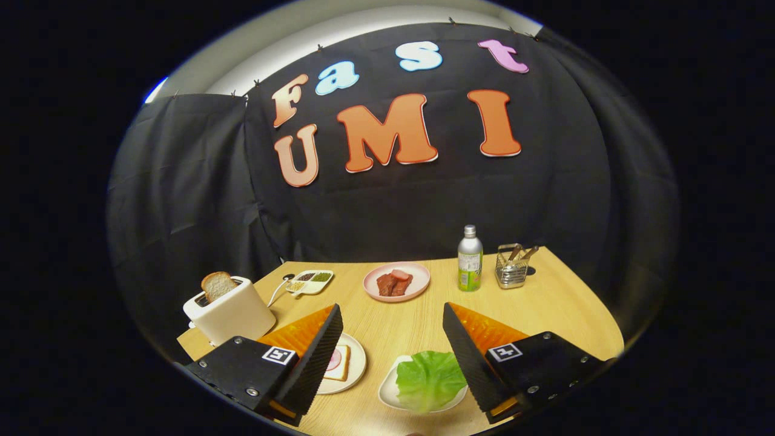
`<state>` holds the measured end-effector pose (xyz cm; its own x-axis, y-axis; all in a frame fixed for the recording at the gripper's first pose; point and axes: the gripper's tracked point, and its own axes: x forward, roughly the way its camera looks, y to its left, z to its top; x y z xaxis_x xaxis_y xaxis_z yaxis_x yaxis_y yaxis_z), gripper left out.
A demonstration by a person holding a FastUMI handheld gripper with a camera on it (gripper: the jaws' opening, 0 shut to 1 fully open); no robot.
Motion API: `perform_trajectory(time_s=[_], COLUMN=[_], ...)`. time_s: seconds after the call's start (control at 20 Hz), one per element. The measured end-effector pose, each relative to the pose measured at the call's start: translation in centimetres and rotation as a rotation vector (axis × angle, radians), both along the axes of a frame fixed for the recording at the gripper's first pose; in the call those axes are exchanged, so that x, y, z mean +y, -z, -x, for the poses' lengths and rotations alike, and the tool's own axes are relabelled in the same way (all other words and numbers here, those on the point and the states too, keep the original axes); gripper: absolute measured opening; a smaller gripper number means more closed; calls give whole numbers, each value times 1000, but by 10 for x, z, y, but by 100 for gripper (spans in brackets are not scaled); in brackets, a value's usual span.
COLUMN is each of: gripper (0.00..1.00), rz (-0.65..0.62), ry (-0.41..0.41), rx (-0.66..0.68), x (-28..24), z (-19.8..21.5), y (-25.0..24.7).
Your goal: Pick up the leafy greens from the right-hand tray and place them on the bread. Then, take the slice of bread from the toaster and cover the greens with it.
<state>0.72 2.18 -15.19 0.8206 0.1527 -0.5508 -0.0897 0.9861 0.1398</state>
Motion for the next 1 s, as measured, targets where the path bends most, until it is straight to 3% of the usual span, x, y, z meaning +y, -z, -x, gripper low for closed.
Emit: perform_trajectory(time_s=[1.0], gripper=[99], rz=[98], ry=[-12], rx=[460], x=[-19], z=[29], y=[131])
